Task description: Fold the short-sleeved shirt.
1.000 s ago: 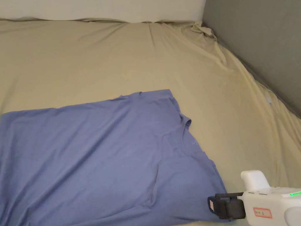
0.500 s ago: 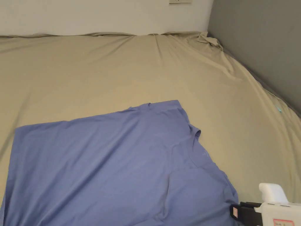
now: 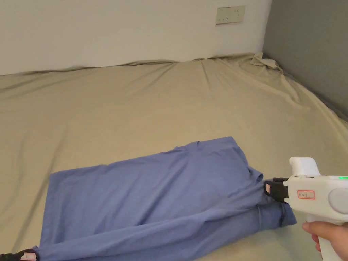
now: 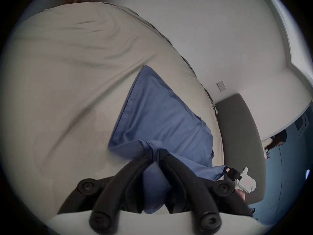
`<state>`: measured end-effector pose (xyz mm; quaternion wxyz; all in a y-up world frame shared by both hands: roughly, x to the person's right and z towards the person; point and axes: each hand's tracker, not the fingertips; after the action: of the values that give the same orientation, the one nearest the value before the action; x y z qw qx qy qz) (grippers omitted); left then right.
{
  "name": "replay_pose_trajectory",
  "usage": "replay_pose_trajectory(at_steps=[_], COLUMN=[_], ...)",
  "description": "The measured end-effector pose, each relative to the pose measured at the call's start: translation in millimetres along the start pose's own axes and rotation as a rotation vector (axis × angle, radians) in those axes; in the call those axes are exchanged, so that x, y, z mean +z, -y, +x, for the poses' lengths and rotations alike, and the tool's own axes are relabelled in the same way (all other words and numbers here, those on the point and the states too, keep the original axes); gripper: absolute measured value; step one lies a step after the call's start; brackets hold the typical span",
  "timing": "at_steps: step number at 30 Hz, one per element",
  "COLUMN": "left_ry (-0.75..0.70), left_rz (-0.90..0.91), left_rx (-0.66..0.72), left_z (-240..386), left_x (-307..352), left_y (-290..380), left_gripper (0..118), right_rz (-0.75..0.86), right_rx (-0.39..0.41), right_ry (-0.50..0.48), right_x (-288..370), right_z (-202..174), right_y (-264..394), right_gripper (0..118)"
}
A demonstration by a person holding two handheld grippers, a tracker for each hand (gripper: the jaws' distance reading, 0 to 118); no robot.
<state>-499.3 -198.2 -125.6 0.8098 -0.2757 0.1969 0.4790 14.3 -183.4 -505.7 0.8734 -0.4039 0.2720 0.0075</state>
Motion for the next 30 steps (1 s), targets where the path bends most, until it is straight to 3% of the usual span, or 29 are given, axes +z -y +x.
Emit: replay_pose_trajectory(at_steps=[5,11,15,16,17,18,19,20,21,24,30], left_ry=[-0.057,-0.257,-0.306,-0.328,-0.329,-0.328,-0.276,-0.227,-0.252,-0.203,-0.22], left_rz=[0.005,-0.049,-0.08,-0.077,-0.075,-0.072,-0.076,-0.092,-0.094,0.041,0.129], left_rx=[0.009,-0.067,-0.117,-0.142,-0.146,-0.146,-0.154,-0.141,-0.144,-0.27,-0.437], left_z=[18,24,19,19,20,20,18,26,32,53,62], left_x=[-51,-109,-137,-142,-145,-146,-143,-137,-130,-82,7], left_y=[-31,-49,-44,-43,-41,-42,-44,-47,-49,-55,-11], left_gripper=[5,6,6,10,26,62,90,112,118,118,118], right_rz=[0.005,-0.052,-0.116,-0.137,-0.168,-0.18,-0.169,-0.161,-0.153,0.025,0.156], right_rx=[-0.007,0.066,0.093,0.106,0.125,0.135,0.168,0.195,0.179,0.075,0.121], right_ry=[0.026,0.115,0.171,0.172,0.17,0.166,0.183,0.207,0.204,0.068,-0.045], right_x=[-52,-104,-130,-136,-141,-143,-140,-134,-128,-72,35], right_z=[-2,-13,-14,-15,-16,-18,-20,-23,-23,-22,-46], right_y=[-30,-35,-24,-22,-21,-20,-23,-29,-35,-55,-18], right_gripper=[7,7,7,7,7,16,34,66,116,116,118])
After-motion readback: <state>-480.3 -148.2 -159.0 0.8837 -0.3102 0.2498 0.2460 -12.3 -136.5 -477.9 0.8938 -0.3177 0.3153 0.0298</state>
